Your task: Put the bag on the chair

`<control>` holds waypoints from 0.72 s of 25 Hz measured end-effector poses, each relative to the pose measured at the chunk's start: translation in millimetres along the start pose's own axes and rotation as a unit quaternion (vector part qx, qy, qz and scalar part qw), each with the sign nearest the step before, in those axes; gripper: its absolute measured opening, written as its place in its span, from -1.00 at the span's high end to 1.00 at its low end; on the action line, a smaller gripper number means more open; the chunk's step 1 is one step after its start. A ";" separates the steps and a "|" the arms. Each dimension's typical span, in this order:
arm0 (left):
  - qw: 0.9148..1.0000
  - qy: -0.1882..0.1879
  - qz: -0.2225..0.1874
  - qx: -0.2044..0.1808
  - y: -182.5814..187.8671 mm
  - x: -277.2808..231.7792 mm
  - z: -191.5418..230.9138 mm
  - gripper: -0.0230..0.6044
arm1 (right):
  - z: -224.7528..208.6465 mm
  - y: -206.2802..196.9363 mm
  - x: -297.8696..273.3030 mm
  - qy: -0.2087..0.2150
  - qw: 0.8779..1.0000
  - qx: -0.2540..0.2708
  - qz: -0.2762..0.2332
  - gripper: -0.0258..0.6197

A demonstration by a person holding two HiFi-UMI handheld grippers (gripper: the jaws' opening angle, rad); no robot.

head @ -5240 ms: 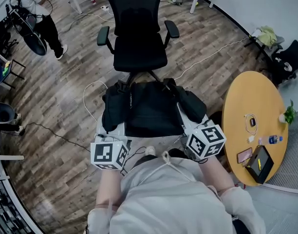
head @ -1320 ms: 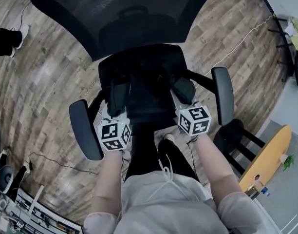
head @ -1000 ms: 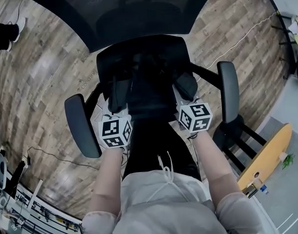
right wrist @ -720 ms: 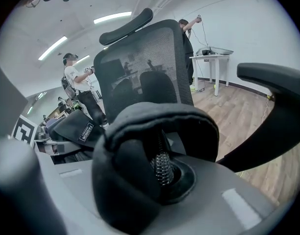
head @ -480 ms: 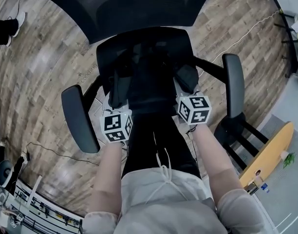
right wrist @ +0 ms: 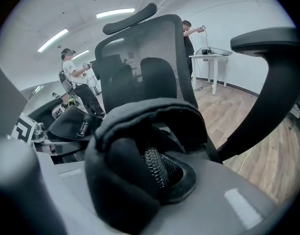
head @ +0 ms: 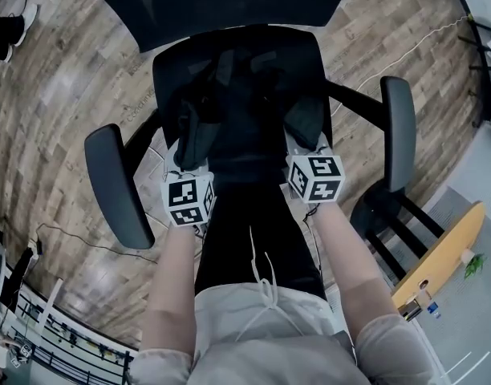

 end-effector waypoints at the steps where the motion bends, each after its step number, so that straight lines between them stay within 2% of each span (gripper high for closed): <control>1: 1.000 0.002 0.000 0.003 -3.7 -0.6 2.2 0.77 | 0.4 -4.4 -1.7 0.003 1.000 -0.006 0.004 0.76; 4: 1.000 0.012 -0.002 0.007 -13.3 -1.9 6.9 0.72 | -0.2 -17.5 -5.5 0.007 1.000 -0.028 0.014 0.71; 15: 0.999 0.019 -0.028 0.011 -29.3 -8.2 11.4 0.59 | -0.6 -43.5 -16.2 0.016 0.999 -0.029 0.004 0.63; 18: 0.999 0.030 -0.035 0.004 -31.9 -4.4 7.5 0.52 | -0.5 -45.4 -12.5 0.018 1.000 -0.023 -0.003 0.50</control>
Point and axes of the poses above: the fingertips, and each gripper's own axes: x backward along the fingers, z to its left, y out of its top, the point moved 7 cm from there along x, backward along the fingers, and after that the axes turned 8 degrees about -y, right-handed, at the moved point
